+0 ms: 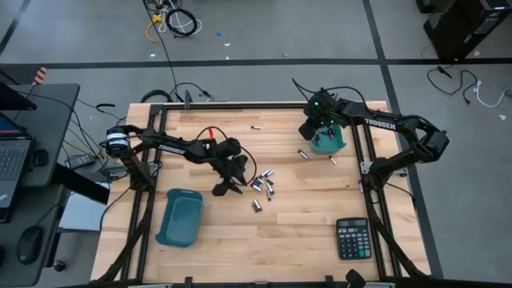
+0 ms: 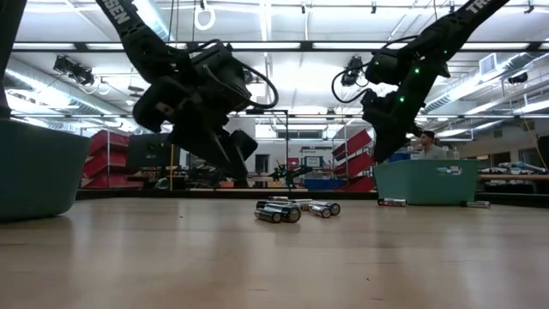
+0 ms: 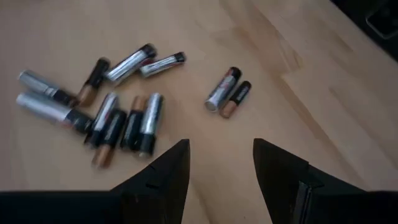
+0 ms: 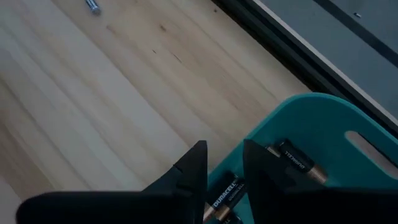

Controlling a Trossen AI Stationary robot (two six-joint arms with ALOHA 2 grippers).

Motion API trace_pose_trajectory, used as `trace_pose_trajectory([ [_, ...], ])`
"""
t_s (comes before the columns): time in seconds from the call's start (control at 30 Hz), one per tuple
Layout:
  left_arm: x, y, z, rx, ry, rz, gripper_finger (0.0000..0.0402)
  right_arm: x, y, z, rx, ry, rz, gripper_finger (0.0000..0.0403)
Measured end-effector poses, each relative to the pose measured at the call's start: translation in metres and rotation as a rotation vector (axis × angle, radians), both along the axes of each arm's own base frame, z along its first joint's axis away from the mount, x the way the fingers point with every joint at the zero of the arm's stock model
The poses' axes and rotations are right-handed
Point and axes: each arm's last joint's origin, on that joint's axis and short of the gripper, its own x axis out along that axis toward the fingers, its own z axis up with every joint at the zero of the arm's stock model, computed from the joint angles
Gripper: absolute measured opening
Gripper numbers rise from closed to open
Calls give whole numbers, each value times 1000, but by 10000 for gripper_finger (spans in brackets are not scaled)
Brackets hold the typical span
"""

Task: Sort batteries
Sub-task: Put the black battery into the green bin

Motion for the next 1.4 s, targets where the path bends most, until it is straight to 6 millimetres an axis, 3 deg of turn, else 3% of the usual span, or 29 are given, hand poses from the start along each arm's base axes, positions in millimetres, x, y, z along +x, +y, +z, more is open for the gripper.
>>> trace_pose_trajectory([
  [0.3, 10, -25, 6, 117, -145, -100, 158, 1, 0, 0, -26, 14, 47, 87],
  [0.8, 12, -85, 5, 349, -163, -107, 137, 1, 5, -2, 3, 43, 56, 87],
  [1.4, 20, -94, -14, 425, -174, -67, 137, 0, 13, -5, 50, 91, 58, 87],
])
